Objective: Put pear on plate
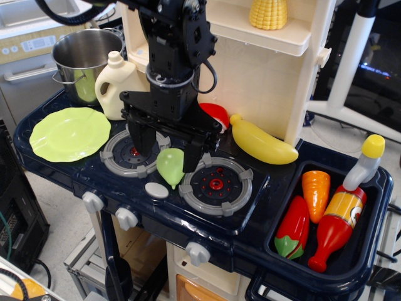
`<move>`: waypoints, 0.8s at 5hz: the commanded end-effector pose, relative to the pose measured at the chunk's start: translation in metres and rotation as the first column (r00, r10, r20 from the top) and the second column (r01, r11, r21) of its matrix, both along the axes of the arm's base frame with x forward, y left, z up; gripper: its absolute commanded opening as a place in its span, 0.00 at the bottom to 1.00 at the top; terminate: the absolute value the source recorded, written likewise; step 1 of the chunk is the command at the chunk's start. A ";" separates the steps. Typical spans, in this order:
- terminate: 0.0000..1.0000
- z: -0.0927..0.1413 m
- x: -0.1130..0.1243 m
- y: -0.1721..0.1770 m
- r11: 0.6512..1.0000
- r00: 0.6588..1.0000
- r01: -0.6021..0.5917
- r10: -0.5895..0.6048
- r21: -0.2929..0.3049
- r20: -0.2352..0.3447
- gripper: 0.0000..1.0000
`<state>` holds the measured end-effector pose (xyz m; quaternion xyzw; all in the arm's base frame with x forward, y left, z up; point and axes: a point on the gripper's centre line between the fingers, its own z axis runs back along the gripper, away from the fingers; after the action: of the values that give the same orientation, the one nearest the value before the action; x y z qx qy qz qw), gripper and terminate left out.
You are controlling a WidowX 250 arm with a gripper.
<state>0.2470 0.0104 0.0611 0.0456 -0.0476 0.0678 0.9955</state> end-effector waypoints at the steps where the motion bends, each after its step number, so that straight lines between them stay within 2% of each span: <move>1: 0.00 -0.012 0.016 0.007 1.000 0.999 0.002 -0.002 -0.021 0.043 1.00; 2: 0.00 -0.024 0.019 0.007 0.999 0.999 -0.002 0.005 -0.048 0.052 1.00; 3: 0.00 -0.030 0.023 0.007 0.998 0.999 0.009 -0.007 -0.055 0.045 0.00; 4: 0.00 -0.018 0.020 0.012 1.000 0.999 0.006 -0.006 0.002 0.037 0.00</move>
<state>0.2557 0.0267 0.0347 0.0603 -0.0307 0.0475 0.9966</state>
